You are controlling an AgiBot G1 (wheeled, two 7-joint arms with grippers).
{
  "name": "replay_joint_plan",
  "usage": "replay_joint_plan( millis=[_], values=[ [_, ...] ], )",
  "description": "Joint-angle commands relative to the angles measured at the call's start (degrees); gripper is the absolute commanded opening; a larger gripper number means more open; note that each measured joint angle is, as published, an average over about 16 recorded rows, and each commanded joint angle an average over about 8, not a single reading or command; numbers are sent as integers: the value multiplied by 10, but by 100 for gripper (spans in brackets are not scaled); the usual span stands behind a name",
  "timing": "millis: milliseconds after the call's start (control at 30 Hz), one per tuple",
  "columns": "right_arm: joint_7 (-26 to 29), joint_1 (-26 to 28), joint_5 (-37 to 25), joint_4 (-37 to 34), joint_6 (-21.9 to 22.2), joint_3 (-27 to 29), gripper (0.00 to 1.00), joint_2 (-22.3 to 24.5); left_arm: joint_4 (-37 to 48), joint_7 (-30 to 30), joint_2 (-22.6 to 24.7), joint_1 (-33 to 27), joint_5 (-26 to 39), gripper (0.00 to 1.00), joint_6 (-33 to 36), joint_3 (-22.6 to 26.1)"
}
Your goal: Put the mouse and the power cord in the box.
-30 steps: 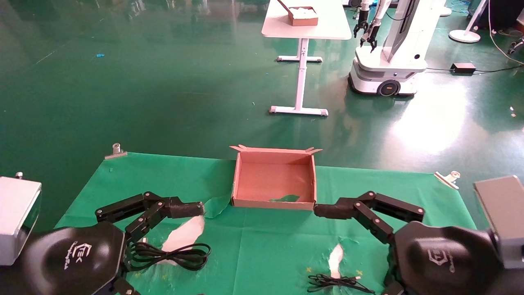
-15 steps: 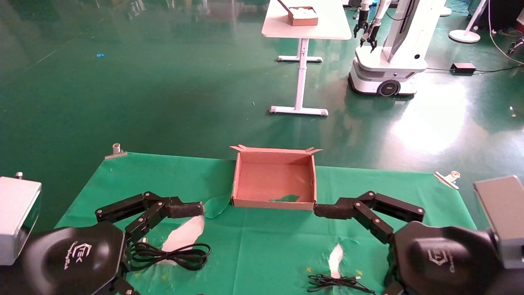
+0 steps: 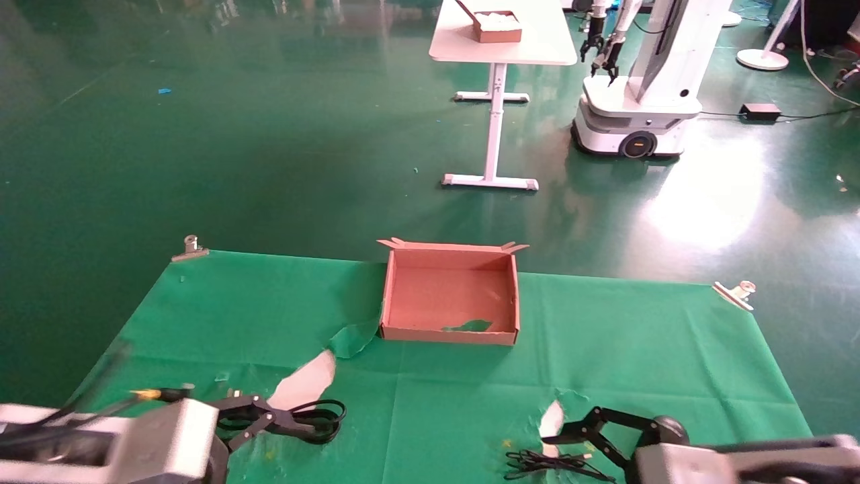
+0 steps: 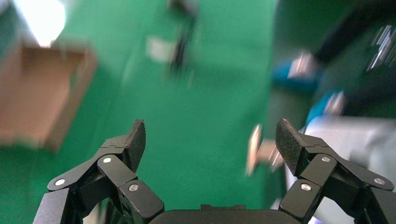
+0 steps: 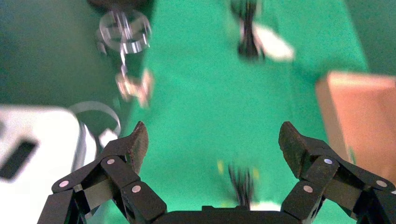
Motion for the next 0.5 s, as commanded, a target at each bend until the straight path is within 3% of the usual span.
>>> replay_joint_plan(
  millis=[33, 233, 500],
  values=[
    [-1, 12, -49, 0, 8, -17, 100, -7, 2, -10, 15, -37, 70, 100, 3, 30],
    [34, 29, -105, 1, 30, -34, 100, -24, 36, -14, 86, -77, 226, 100, -31, 93],
    [59, 20, -98, 3, 41, -26, 100, -10, 136, -13, 174, -91, 356, 100, -98, 144]
  ],
)
